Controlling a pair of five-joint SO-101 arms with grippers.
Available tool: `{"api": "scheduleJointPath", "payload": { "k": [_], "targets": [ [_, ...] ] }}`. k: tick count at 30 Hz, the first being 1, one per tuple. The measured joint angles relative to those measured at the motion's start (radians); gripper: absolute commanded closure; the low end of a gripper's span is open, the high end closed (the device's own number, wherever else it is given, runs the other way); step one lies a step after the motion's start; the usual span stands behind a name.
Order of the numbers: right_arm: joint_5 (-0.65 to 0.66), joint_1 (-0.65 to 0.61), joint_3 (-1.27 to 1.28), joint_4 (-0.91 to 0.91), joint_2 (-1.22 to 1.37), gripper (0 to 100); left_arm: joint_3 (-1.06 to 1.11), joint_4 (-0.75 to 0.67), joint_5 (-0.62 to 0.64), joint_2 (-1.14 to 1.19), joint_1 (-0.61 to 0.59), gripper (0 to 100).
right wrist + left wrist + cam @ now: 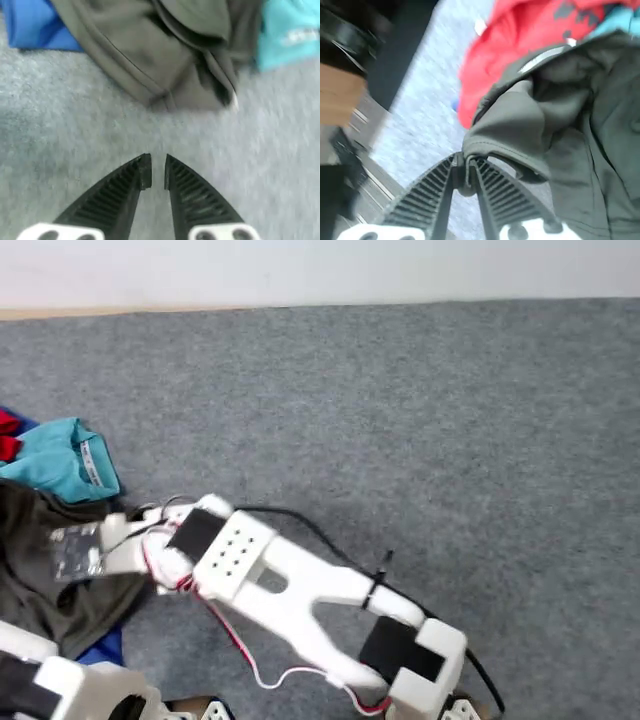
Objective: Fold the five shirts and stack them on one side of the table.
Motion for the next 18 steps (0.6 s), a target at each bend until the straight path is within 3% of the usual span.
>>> {"api": "scheduleJointPath", "payload": {
  "k": [11, 18],
  "targets": [
    [-0.184, 0.302, 0.000, 0.284, -0.226, 93.0, -0.014, -0.002, 0.041, -0.311, 0.334, 100],
    [-0.258, 0.542, 0.000, 0.488, -0.339, 93.0, -0.014, -0.141, 0.140, -0.427, 0.595, 100]
  ]
}}
